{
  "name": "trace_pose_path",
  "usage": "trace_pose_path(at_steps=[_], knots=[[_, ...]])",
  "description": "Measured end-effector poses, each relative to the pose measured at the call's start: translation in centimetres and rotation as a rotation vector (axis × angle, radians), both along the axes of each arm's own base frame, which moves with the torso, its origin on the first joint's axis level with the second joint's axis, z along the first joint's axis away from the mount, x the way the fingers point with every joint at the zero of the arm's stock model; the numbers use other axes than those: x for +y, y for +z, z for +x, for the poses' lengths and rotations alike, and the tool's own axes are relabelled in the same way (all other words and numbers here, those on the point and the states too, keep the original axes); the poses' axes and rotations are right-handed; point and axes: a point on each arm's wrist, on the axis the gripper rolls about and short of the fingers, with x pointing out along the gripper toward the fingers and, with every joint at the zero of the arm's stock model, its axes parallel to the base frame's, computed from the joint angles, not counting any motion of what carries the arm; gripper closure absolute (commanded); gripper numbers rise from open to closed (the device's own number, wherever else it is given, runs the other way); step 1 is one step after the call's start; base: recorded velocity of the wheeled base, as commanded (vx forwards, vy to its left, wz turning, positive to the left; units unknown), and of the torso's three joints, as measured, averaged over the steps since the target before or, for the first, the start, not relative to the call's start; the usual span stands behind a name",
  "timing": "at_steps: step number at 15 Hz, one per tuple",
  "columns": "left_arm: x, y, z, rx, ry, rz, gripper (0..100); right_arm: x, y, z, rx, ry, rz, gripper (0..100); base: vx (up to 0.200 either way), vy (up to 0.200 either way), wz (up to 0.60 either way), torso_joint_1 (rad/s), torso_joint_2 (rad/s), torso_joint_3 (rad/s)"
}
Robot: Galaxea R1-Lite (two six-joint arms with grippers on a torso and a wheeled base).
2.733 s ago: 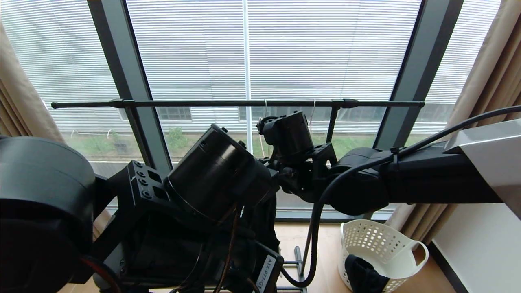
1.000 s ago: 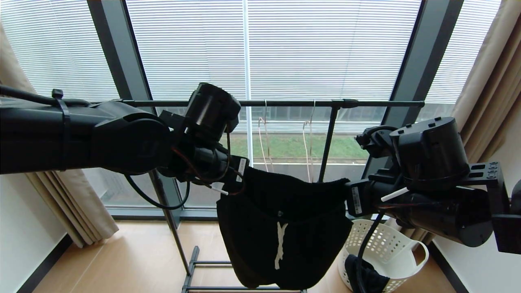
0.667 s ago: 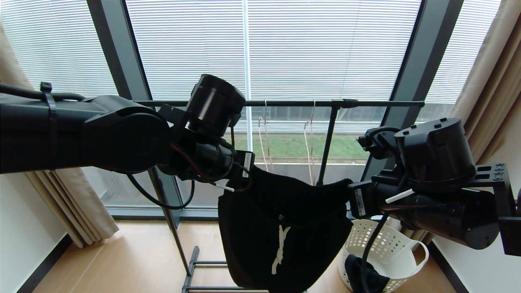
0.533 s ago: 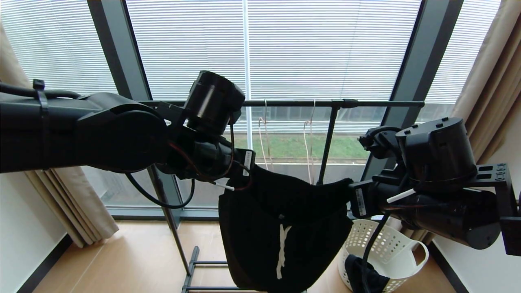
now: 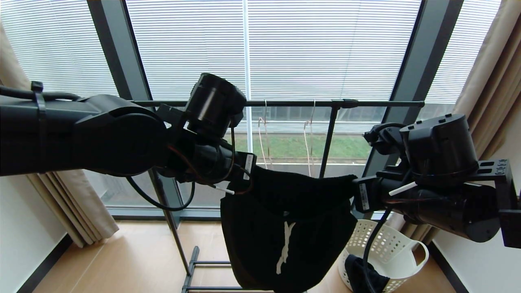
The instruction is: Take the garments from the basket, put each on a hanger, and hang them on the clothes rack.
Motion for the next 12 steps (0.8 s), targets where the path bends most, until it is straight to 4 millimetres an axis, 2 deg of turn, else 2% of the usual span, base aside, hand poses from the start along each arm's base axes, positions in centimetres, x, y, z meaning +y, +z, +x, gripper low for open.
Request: trace_pose_path(at_steps=[9, 12], knots=[[0.3, -0.1, -0.7, 0.012, -0.022, 0.002, 0, -0.4, 0.1, 0.4, -0.005, -0.019, 0.005, 100, 0.000, 0.000, 0.00, 0.000, 0.00, 0.000], [0.6, -0.2, -1.4, 0.075, -0.110, -0.054, 0, -1.1, 0.3, 1.1, -0.012, -0.051, 0.005, 100, 0.000, 0.000, 0.00, 0.000, 0.00, 0.000]])
